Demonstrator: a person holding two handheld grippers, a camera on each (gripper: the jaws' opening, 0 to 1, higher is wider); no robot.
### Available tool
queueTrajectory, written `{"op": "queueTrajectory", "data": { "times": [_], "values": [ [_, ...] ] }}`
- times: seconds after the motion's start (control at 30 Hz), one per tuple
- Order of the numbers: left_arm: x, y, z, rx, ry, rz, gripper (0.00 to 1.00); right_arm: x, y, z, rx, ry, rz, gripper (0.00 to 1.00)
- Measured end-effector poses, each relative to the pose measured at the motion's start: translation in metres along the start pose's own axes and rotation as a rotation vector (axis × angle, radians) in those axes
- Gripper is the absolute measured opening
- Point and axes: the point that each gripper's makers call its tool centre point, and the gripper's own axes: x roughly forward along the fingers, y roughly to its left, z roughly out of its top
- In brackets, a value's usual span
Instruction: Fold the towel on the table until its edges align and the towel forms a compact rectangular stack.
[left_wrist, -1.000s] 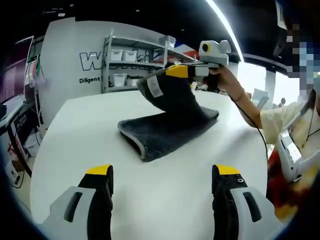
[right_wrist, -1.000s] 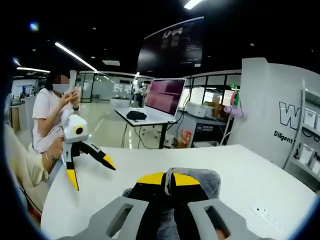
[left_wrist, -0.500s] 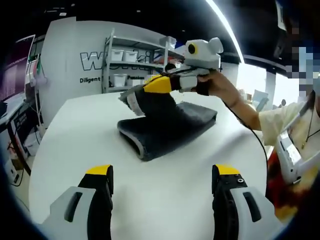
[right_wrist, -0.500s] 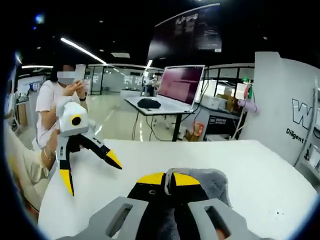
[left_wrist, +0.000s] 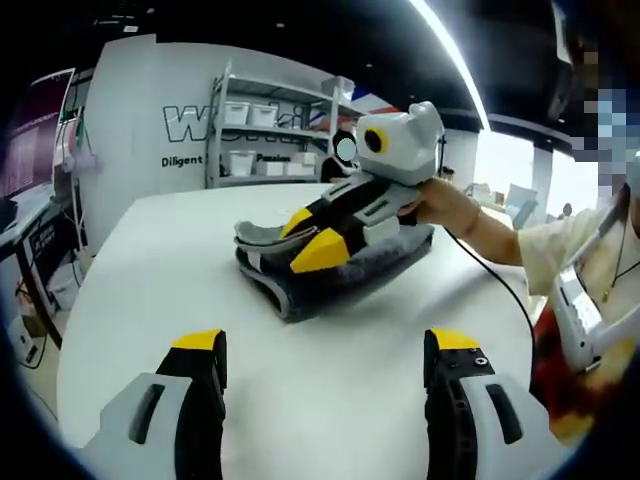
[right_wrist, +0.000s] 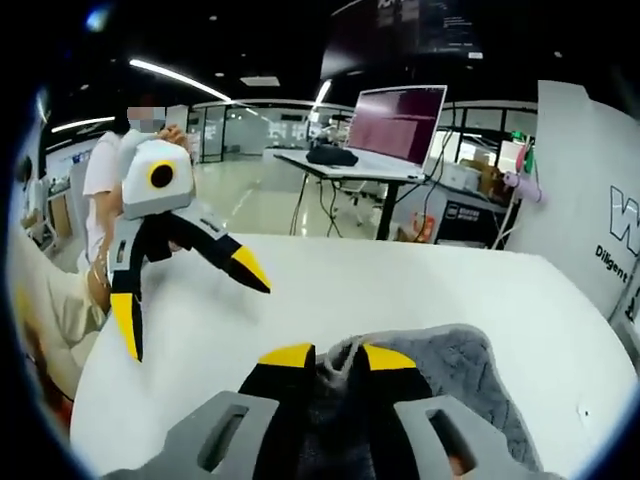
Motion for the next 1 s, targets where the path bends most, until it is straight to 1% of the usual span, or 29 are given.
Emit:
{"op": "queueTrajectory", "data": {
  "times": [0.03,0.13,0.23,0.37,0.5,0.6,0.67,0.73,0.77,0.83,0.87,1.0],
  "values": [
    [0.000,0.000,0.000,0.000,-0.001,0.000,0.79,-0.001,0.002,-0.001,-0.008,0.005,0.002,0.31],
    [-0.001,-0.001,0.002,-0.002,-0.008,0.002,0.79,-0.004,0.005,-0.003,-0.030,0.020,0.003,0.43],
    [-0.004,-0.002,0.006,-0.007,-0.020,0.001,0.79,-0.012,0.004,-0.006,-0.045,0.033,-0.008,0.53],
    [-0.008,-0.003,0.012,-0.004,-0.038,0.005,0.79,-0.029,-0.001,-0.013,-0.051,0.044,-0.029,0.59],
    [-0.009,-0.004,0.014,-0.002,-0.042,0.006,0.79,-0.056,-0.009,-0.030,-0.026,0.070,-0.061,0.71],
    [-0.008,-0.004,0.015,0.002,-0.041,0.010,0.79,-0.082,-0.020,-0.043,0.013,0.075,-0.104,0.76],
    [-0.007,-0.004,0.016,-0.001,-0.044,0.009,0.79,-0.099,-0.027,-0.049,0.039,0.066,-0.135,0.78],
    [-0.004,-0.004,0.017,-0.001,-0.044,0.009,0.79,-0.117,-0.036,-0.056,0.063,0.067,-0.180,0.85],
    [-0.004,-0.004,0.017,-0.001,-0.044,0.009,0.79,-0.121,-0.038,-0.057,0.067,0.068,-0.190,0.89],
    [-0.001,-0.006,0.019,0.001,-0.046,0.005,0.79,-0.136,-0.044,-0.066,0.087,0.079,-0.222,0.98],
    [0.000,-0.007,0.019,0.001,-0.047,0.003,0.79,-0.142,-0.046,-0.069,0.096,0.079,-0.232,0.99],
    [0.006,-0.009,0.024,0.008,-0.050,-0.006,0.79,-0.170,-0.053,-0.085,0.142,0.080,-0.263,0.99]
  ]
}}
